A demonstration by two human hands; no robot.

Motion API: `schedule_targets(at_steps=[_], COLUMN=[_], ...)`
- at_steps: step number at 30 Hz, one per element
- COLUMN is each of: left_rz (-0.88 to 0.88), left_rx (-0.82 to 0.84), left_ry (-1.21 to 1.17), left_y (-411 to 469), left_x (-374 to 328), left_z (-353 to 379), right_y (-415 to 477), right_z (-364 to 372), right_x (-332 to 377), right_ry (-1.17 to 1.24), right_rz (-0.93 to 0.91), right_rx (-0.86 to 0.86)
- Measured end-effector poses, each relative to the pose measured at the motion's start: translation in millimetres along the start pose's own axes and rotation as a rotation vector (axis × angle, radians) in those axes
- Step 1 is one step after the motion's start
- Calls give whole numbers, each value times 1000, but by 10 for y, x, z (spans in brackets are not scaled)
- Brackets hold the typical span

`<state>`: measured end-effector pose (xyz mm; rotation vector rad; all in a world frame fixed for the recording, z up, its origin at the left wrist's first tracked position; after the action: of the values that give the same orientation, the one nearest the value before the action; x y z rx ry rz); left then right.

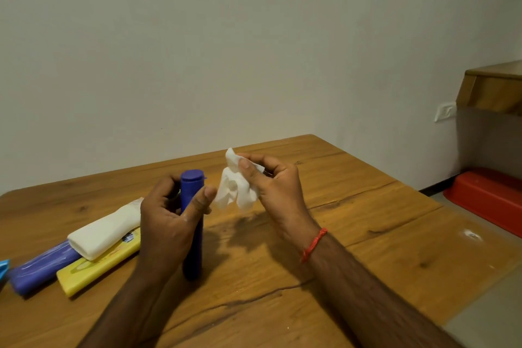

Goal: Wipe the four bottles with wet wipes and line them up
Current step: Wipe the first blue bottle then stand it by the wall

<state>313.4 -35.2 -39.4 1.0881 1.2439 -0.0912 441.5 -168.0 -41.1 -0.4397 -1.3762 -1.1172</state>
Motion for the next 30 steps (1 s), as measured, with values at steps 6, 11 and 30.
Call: schedule_targets(at_steps=[6, 11, 30], left_rz=[-243, -375, -365], left_rx=[-59, -24, 134], left_ry=[-243, -409, -265], left_y=[-51, -110, -172], left_x=[165, 285, 286], left_z=[34, 84, 253], right_y=[17, -29, -204], right_z=[37, 68, 267], right_x=[-106, -115, 149], right_ry=[151, 50, -615], right_rz=[102, 70, -542], right_rx=[36, 62, 105])
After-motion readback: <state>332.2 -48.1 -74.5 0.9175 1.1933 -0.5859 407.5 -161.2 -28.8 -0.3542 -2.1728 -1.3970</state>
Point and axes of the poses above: each hand's wrist, its own y-axis towards the middle knuckle, its own z-axis out of the palm, x = y × z, the point moved 7 cm from there along y, towards the middle knuckle, and after that the axes turned 3 degrees about -y, right-handed, at the moved point
